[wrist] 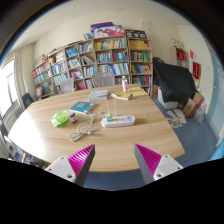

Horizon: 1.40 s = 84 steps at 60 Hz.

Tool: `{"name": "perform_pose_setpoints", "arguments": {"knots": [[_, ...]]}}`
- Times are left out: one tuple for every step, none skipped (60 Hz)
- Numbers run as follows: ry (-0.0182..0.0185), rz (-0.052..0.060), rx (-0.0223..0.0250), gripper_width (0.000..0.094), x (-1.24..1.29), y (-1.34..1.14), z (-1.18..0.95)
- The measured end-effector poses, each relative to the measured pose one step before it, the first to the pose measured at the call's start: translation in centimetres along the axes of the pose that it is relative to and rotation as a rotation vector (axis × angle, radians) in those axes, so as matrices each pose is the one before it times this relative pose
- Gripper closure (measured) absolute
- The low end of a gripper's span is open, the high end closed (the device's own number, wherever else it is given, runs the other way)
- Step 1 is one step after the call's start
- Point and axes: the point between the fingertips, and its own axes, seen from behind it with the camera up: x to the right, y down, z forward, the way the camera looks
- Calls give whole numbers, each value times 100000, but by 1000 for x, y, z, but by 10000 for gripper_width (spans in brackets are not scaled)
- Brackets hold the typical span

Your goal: Unplug charger

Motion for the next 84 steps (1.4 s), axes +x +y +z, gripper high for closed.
{"name": "perform_pose_setpoints", "arguments": {"knots": [[463, 462, -87, 107, -758, 121, 327], [197, 338, -524, 109, -114, 62, 280], [631, 312, -686, 110, -935, 431, 434], [624, 110, -988, 110, -458, 317, 381], [652, -204, -916, 109, 52, 84, 290], [910, -424, -485, 111, -264, 151, 340], [475, -661, -87, 112, 533, 219, 382], [1015, -492, -23, 112, -824, 97, 14], [653, -504, 167, 110, -260, -5, 221], [461, -440, 240, 111, -253, 15, 231], [270, -342, 245, 111, -292, -50, 317], [256, -253, 141, 112, -233, -60, 365], [304, -75, 85, 117, -208, -41, 426], [386, 111, 35, 123, -156, -67, 459], [370, 144, 236, 122, -178, -150, 1014], [136, 419, 16, 124, -272, -156, 130], [132, 357, 125, 125, -151, -115, 517], [-57, 345, 20, 127, -128, -168, 543], [-277, 278, -66, 125, -174, -143, 607], [-456, 195, -129, 126, -181, -142, 667], [-557, 50, -238, 125, -196, -121, 755], [-470, -100, -359, 124, -134, -114, 790], [-402, -241, -386, 125, 15, -46, 1111], [-147, -152, -317, 122, -224, -74, 901], [-451, -165, -125, 124, 12, -310, 874], [-412, -216, 307, 123, -22, -320, 906], [-462, -311, 570, 126, -7, -389, 1007], [-376, -434, 637, 125, 33, -378, 1072], [-162, -488, 401, 126, 63, -276, 1076], [-89, -446, 208, 126, 131, -270, 1083], [-121, -395, 250, 127, 110, -290, 1140], [-354, -395, 486, 126, 77, -242, 1394], [-462, -307, 383, 123, 11, -442, 849], [-371, -435, 616, 123, 91, -347, 1080], [-156, -523, 427, 127, 134, -258, 1149], [15, -688, 174, 127, 166, -199, 1153], [186, -874, 94, 128, 262, -49, 1416], [318, -750, -232, 130, 215, -119, 1124], [250, -581, -96, 131, 169, -175, 1036], [-197, -330, 363, 133, 170, -355, 1184], [-337, -197, 716, 141, 6, -278, 950], [-336, -125, 1016, 147, -135, -303, 752], [-432, -101, 972, 151, -1, -258, 985], [-303, -115, 731, 153, 29, -200, 965], [-402, -199, 369, 155, 130, -109, 1146], [-17, -165, -179, 155, -58, 94, 757], [-392, -3, -561, 156, 135, 149, 1068], [-140, 158, -618, 158, -105, 218, 636], [-623, 334, -503, 160, 85, 83, 907], [-450, 385, -267, 162, -18, 46, 657], [-345, 391, -128, 165, 7, 12, 606], [-190, 406, -64, 167, 34, 37, 489], [3, 386, 131, 169, 14, 1, 446], [-7, 337, 462, 175, 102, 7, 387], [190, 77, 444, 185, -84, -88, 242], [-231, -85, 573, 199, -42, -108, 286], [-345, -253, 815, 218, -103, -153, 258], [-542, -443, 861, 239, -131, -109, 257], [-1012, -409, 674, 264, -84, 8, 303], [-671, -576, 471, 290, -128, 63, 245], [-294, -668, 205, 321, -84, 182, 260], [134, -541, -592, 364, 104, 371, 73], [1669, -1360, 1484, 397, 139, -273, 17], [1564, -1717, 1235, 463, 260, -110, 218], [1858, -1457, 134, 526, 561, 251, -21], [1597, -400, 535, 605, 296, -293, -55], [-260, 974, -322, 606, -14, 51, -5], [143, 1183, -926, 608, 24, 281, -12], [260, 996, -819, 614, -26, 3, 14], [305, 200, -1488, 622, 19, 127, 40], [525, -329, -1548, 628, -3, 34, -7], [544, -579, -1445, 629, 10, -26, -16], [420, -283, -1497, 638, 4, 4, 5], [294, 455, -1118, 639, 10, -52, 12], [248, 1173, -720, 643, 88, 231, -99], [13, 1512, -929, 652, -53, -109, 60], [124, 1006, -1021, 653, -9, -99, 129], [82, 297, -1070, 662, 2, 21, -4], [165, -340, -1107, 663, -14, 19, 7], [215, -539, -1210, 671, -9, 23, 0], [250, -167, -1189, 671, -3, -1, -20], [309, 135, -494, 670, 3, -109, -160], [508, 473, 1261, 671, 70, -643, -297], [1016, 1103, 1866, 671, 20, -889, -362]]}}
